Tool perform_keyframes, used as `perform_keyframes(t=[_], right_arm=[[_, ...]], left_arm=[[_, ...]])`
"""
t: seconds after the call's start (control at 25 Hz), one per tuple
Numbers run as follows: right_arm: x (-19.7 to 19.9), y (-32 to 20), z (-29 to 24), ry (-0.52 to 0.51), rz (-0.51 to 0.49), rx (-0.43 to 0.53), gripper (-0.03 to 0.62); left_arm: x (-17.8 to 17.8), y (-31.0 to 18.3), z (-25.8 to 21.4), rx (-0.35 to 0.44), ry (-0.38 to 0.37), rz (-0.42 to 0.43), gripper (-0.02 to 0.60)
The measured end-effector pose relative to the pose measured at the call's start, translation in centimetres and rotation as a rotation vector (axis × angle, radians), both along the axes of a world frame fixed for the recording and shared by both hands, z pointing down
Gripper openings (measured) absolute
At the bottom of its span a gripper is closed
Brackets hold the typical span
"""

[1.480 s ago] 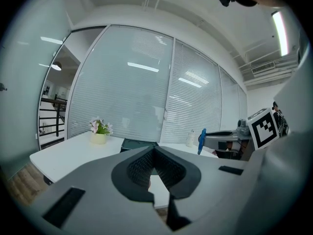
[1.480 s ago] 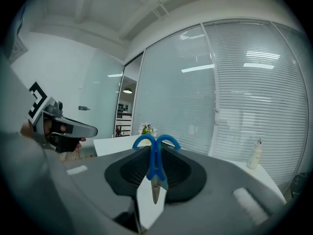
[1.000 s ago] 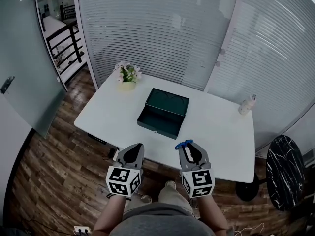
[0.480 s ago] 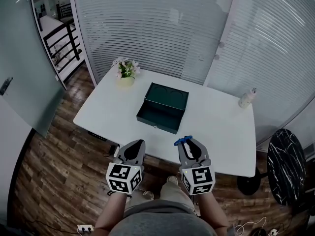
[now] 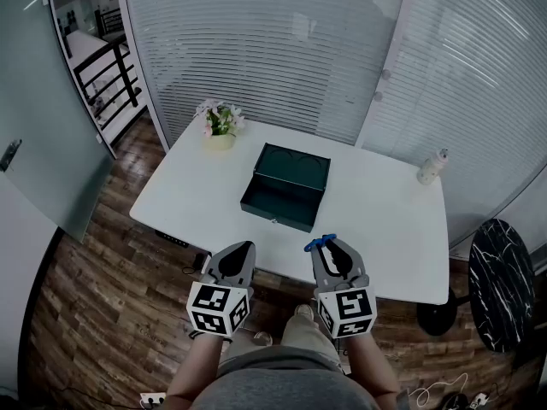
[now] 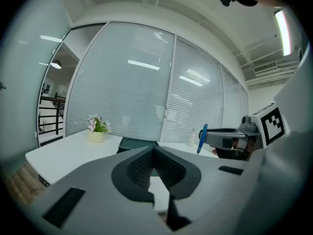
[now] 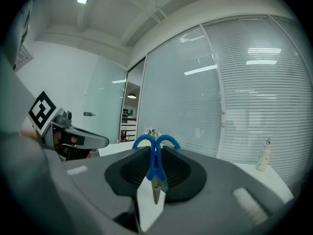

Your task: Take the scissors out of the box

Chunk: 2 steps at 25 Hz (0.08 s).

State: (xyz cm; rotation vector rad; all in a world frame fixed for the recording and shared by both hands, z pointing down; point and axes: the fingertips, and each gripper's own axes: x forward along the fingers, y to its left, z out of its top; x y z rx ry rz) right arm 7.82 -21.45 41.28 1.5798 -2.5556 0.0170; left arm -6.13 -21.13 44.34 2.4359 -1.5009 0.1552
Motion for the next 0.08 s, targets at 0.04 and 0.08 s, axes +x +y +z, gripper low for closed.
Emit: perform_keyframes(t=[0.04, 0.08], right_arm=[[-0.10, -0.05, -0.01, 0.001, -0.001, 0.001, 0.089], [-0.20, -0.11, -0.01, 0.002, -0.001, 0.002, 0.089]], left_arm=[[-0.10, -0.07, 0.01, 0.000, 0.000, 0.001, 0.005], [-0.20, -0.14, 0.01, 0.000, -0.001, 0.001, 0.005]])
